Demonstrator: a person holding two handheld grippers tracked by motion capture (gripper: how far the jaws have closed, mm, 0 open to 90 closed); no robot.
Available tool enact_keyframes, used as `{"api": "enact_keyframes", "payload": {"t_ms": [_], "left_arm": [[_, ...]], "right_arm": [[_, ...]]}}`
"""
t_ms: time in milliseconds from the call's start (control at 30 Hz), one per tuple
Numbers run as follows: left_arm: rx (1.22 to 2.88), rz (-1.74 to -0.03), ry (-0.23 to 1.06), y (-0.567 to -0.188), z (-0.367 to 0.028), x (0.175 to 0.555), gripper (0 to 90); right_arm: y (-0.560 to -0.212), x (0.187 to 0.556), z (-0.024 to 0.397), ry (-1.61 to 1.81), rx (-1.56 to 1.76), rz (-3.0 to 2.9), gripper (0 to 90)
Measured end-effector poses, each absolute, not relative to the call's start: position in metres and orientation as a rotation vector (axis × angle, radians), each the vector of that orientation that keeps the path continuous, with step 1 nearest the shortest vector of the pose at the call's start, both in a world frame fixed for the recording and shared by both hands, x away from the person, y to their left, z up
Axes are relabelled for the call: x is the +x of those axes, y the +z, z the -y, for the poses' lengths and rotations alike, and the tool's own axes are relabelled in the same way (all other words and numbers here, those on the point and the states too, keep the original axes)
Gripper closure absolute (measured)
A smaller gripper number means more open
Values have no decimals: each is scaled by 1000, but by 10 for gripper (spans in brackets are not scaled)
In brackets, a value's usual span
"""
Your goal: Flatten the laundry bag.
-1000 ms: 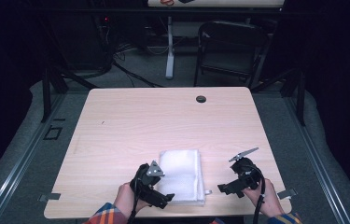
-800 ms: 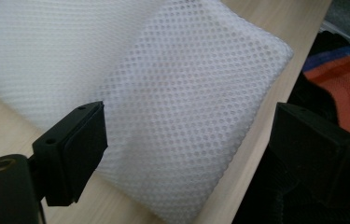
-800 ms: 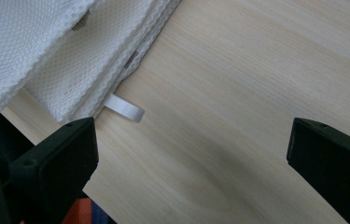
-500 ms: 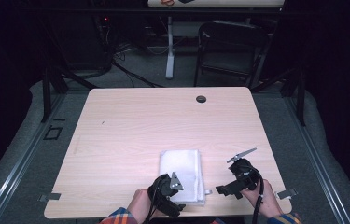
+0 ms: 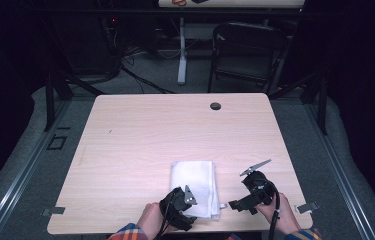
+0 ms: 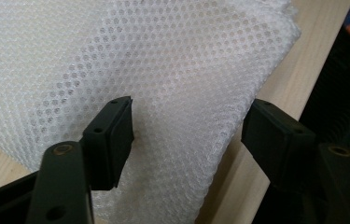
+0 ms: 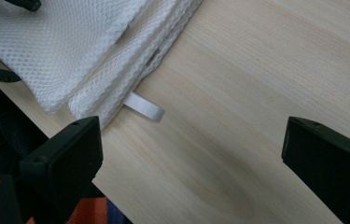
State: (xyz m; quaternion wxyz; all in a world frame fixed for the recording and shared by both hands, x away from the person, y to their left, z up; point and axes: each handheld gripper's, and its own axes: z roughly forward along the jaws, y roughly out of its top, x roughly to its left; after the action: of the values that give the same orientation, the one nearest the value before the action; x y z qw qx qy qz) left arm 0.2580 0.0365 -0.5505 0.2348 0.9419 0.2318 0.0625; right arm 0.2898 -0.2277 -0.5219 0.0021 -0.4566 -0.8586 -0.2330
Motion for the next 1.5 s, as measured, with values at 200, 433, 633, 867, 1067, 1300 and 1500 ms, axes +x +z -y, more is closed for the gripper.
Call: {"api": "enact_keyframes", "payload": {"t_ms": [200, 433, 633, 867, 1067, 1300, 1500], "left_arm": [[2566, -657, 161, -551, -42, 263, 465], [2562, -662, 163, -552, -45, 266, 573], [2549, -674, 157, -551, -48, 269, 650], [2533, -689, 140, -552, -50, 270, 757], [2526, -694, 129, -551, -52, 271, 833], [2517, -703, 118, -551, -53, 272, 836], [2517, -699, 110, -552, -53, 272, 801]], "right_arm": [[-522, 290, 226, -706, -1407, 2709, 57], [-524, 289, 223, -720, -1414, 2696, 66], [-524, 289, 222, -690, -1387, 2736, 80], [-522, 288, 218, -692, -1377, 2757, 168], [-522, 285, 210, -734, -1326, 2779, 376], [-523, 281, 194, -739, -1207, 2805, 683], [-531, 278, 172, -691, -1103, 2829, 861]]}}
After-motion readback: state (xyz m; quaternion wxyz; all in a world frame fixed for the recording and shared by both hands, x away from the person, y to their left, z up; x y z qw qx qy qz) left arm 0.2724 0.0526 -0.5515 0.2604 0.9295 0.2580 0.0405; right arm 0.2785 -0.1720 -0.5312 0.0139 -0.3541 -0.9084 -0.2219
